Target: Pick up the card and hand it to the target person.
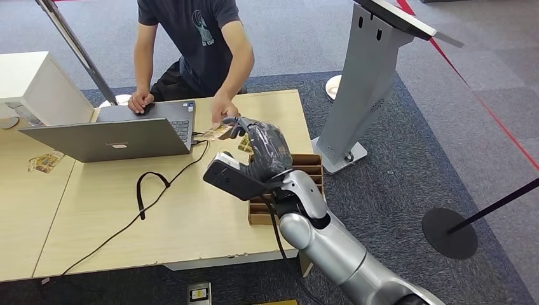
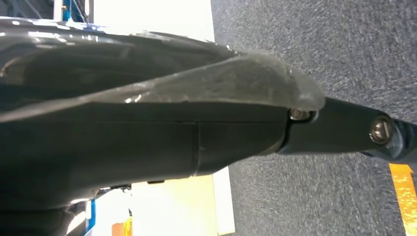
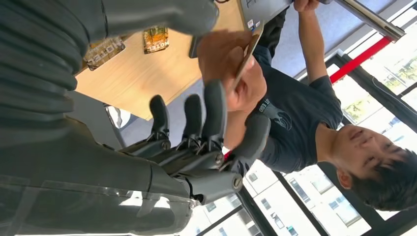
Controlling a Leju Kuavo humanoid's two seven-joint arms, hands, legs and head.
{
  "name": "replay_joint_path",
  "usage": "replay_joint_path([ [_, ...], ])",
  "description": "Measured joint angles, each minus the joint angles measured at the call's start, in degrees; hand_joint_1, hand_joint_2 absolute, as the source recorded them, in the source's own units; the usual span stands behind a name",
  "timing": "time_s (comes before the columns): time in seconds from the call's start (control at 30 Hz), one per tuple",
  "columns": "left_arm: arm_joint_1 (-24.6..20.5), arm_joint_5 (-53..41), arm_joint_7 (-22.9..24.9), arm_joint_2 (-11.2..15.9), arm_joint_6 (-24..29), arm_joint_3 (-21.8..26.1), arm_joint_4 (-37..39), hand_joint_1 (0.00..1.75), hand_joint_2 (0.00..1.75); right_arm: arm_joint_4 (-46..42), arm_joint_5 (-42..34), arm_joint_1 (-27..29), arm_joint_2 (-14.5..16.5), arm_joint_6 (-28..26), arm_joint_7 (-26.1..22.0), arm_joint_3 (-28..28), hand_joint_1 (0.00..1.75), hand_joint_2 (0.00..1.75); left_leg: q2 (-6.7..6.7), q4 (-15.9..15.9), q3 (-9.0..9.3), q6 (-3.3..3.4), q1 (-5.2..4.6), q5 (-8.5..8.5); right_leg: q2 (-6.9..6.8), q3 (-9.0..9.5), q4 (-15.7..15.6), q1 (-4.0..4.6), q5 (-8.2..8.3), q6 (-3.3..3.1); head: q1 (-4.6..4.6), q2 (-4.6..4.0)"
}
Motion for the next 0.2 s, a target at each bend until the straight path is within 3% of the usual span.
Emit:
replay_joint_path([
  [0.2, 0.0, 0.4, 0.3, 0.0, 0.0, 0.1, 0.0, 0.0, 0.0, 0.0, 0.0, 0.0, 0.1, 0.2, 0.2, 0.4, 0.0, 1.75, 0.0, 0.0, 0.0, 0.0, 0.0, 0.0, 0.0, 0.0, 0.0, 0.0, 0.0, 0.0, 0.01, 0.0],
])
